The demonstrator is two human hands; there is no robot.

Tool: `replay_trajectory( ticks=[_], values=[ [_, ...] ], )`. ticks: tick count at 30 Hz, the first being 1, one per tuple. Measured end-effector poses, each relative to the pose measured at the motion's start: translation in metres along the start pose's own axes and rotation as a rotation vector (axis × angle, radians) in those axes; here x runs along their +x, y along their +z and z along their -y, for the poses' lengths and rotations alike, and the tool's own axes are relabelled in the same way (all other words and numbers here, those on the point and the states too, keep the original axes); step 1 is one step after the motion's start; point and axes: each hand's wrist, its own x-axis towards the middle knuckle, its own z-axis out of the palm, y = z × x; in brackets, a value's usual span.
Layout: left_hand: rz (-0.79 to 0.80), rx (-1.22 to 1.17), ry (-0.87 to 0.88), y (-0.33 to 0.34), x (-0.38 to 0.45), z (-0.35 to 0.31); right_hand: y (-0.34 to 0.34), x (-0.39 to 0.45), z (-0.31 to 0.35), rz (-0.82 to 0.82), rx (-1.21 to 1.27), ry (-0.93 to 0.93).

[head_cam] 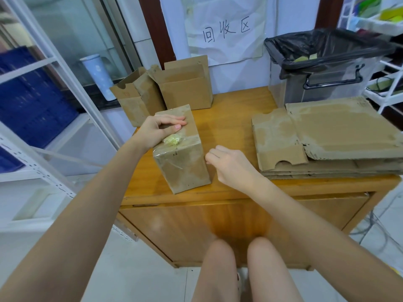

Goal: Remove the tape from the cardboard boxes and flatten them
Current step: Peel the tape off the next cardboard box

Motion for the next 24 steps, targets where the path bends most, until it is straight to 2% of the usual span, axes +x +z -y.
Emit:
replay_trajectory(
  ticks=[8, 12, 16, 20, 24],
  values=[
    [-0.002, 0.009, 0.011, 0.002, -0.001, -0.001, -0.007, 0.004, -0.006, 0.005, -0.054, 0.074],
    [0.002, 0.010, 0.008, 0.001, -0.001, 0.000, -0.022, 0.011, -0.012, -0.089, -0.004, 0.171],
    [-0.009, 0.012, -0.004, 0.003, -0.001, -0.001, -0.039, 0.024, -0.020, -0.153, -0.030, 0.146],
    [-0.052, -0.005, 0.003, 0.010, -0.001, -0.005, -0.049, 0.034, -0.024, -0.183, -0.012, 0.141],
    [-0.133, -0.045, -0.052, 0.022, 0.005, -0.002, -0.055, 0.037, -0.027, -0.202, 0.047, 0.221]
  ],
)
